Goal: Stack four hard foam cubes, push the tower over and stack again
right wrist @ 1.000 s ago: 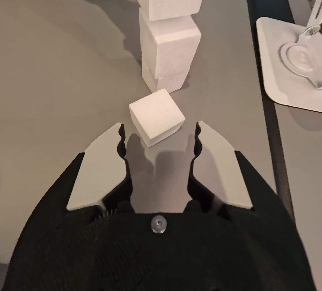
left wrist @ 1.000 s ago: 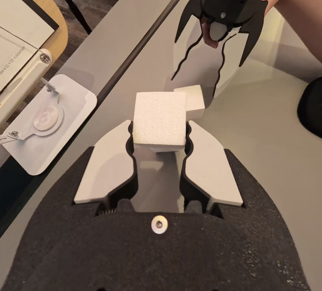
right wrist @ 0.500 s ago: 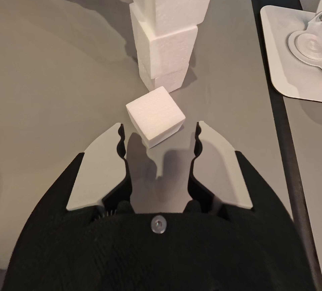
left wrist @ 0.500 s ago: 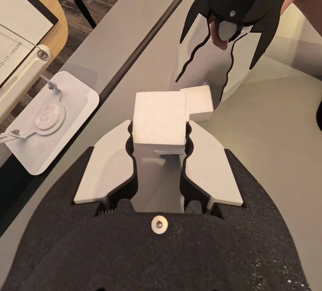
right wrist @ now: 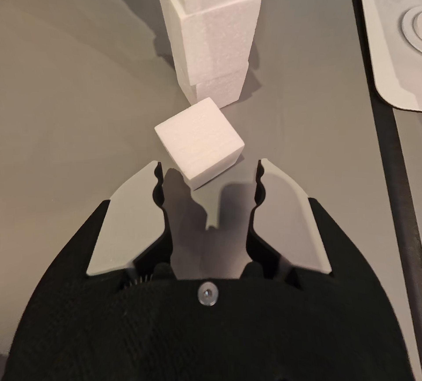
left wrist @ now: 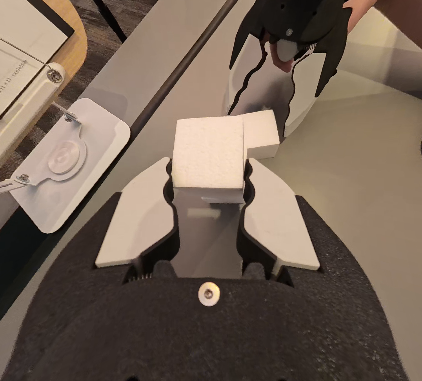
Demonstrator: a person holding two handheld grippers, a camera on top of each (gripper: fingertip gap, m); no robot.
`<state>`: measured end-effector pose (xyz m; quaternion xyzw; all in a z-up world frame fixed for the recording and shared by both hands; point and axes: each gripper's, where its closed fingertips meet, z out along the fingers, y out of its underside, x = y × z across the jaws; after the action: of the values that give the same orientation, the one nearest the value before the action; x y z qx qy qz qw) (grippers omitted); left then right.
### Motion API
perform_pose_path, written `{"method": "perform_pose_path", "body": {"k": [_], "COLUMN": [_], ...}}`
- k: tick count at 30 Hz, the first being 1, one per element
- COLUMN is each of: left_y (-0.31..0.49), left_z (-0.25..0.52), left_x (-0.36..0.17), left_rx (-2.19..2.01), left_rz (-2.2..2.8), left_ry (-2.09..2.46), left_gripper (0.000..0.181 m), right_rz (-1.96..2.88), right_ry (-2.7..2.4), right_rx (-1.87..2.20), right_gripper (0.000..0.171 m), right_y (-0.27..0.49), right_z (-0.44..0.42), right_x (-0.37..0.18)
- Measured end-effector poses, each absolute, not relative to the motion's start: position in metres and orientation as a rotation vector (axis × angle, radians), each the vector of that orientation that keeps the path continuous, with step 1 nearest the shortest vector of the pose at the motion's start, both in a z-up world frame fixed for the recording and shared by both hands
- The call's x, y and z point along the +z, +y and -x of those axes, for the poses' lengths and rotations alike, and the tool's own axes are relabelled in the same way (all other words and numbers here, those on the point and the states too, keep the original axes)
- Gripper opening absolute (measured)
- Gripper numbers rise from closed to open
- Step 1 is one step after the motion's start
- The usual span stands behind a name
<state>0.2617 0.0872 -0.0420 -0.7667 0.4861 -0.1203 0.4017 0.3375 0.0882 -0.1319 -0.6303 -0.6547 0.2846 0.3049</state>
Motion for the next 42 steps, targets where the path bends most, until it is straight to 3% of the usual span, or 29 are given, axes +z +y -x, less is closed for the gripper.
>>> {"method": "perform_pose_path", "body": {"k": [6,8,16,20,25,30,42], "left_y": [0.086,0.082,0.080,0.089,0.084,0.072,0.066], "left_z": [-0.256,-0.250,-0.187,-0.149,-0.139,-0.137,-0.131], "left_x": [-0.042,-0.034,-0.015,-0.008,0.020,0.051,0.056], "left_rx": [-0.285,-0.293,-0.292,-0.238,-0.464,-0.561,-0.562], "left_rz": [1.935,1.910,1.881,1.928,1.868,1.761,1.746], "left_ry": [1.214,1.192,1.018,0.934,0.806,0.769,0.784], "left_gripper": [0.083,0.084,0.077,0.077,0.075,0.072,0.070], "right_rz": [1.637,1.634,1.657,1.516,1.341,1.449,1.612], "right_ry": [-1.748,-1.760,-1.636,-1.527,-1.543,-1.686,-1.629], "right_rx": [0.758,0.773,0.867,0.819,0.674,0.667,0.707], "right_gripper": [0.066,0.057,0.056,0.056,0.056,0.056,0.056], "right_y": [0.088,0.086,0.088,0.082,0.070,0.071,0.083], "right_z": [-0.333,-0.333,-0.360,-0.365,-0.323,-0.277,-0.255], "right_x": [-0.133,-0.135,-0.121,-0.046,0.037,0.038,0.025]}}
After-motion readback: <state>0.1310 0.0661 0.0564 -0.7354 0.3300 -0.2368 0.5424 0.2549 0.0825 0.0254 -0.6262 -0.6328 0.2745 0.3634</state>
